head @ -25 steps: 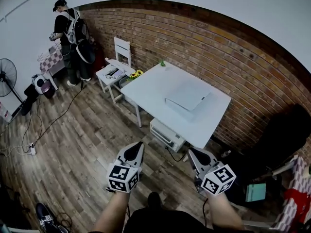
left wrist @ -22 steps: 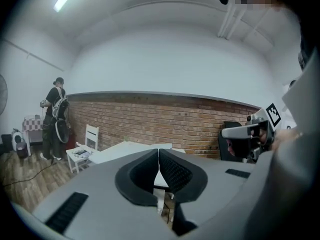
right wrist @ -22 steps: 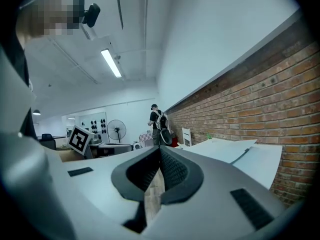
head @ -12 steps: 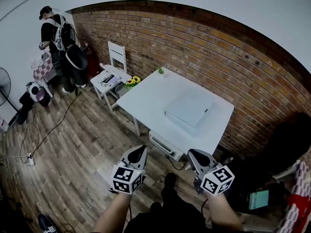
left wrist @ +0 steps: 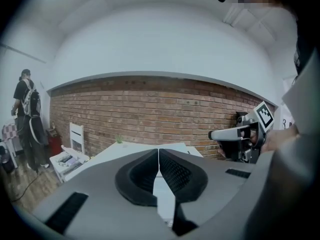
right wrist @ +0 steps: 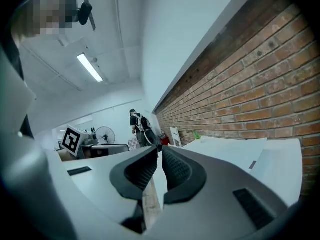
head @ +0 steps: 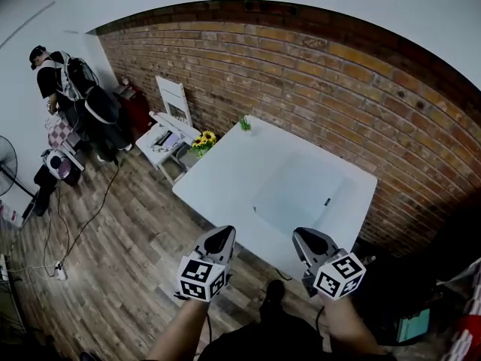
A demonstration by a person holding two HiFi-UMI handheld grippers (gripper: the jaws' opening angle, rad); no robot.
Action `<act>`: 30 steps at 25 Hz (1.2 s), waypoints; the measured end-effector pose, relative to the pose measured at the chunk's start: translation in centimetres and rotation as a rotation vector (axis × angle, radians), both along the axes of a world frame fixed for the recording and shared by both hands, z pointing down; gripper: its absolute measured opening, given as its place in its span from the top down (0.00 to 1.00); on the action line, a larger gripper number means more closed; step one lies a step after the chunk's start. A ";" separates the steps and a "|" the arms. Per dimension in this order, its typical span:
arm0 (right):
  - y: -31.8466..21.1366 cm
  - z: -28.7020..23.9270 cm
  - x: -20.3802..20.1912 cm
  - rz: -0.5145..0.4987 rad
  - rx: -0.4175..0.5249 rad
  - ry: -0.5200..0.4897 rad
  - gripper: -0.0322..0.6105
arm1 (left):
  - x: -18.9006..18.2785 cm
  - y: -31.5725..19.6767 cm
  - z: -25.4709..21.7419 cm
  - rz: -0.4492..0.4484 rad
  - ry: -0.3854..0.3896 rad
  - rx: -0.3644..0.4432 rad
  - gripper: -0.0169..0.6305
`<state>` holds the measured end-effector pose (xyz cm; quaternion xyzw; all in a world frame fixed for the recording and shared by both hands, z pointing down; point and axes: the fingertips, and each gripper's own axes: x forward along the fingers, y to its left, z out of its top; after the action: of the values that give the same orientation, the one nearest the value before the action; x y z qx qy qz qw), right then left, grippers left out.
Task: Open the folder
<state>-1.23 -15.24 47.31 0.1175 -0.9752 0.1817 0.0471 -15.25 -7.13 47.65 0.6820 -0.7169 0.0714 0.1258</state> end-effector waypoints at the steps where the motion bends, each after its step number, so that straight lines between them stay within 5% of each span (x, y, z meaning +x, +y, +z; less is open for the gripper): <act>1: -1.3 0.1 -0.6 0.004 -0.007 0.004 0.89 | -0.5 -1.5 0.0 0.007 0.000 -0.003 0.94; 9: -9.7 1.0 -2.5 0.060 -0.038 0.038 0.88 | -2.3 -10.4 1.5 0.073 0.020 -0.034 0.94; 17: -11.9 1.8 -2.8 0.150 -0.036 0.094 0.86 | -3.3 -14.2 2.4 0.181 0.048 -0.034 0.94; 30: -8.2 1.6 -4.6 0.568 -0.048 0.145 0.83 | -5.5 -15.9 1.9 0.589 0.020 0.004 0.94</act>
<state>-5.79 -23.43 48.91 0.3975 -0.8927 0.2017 0.0669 -20.71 -23.00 49.54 0.8617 -0.4869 0.0966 0.1054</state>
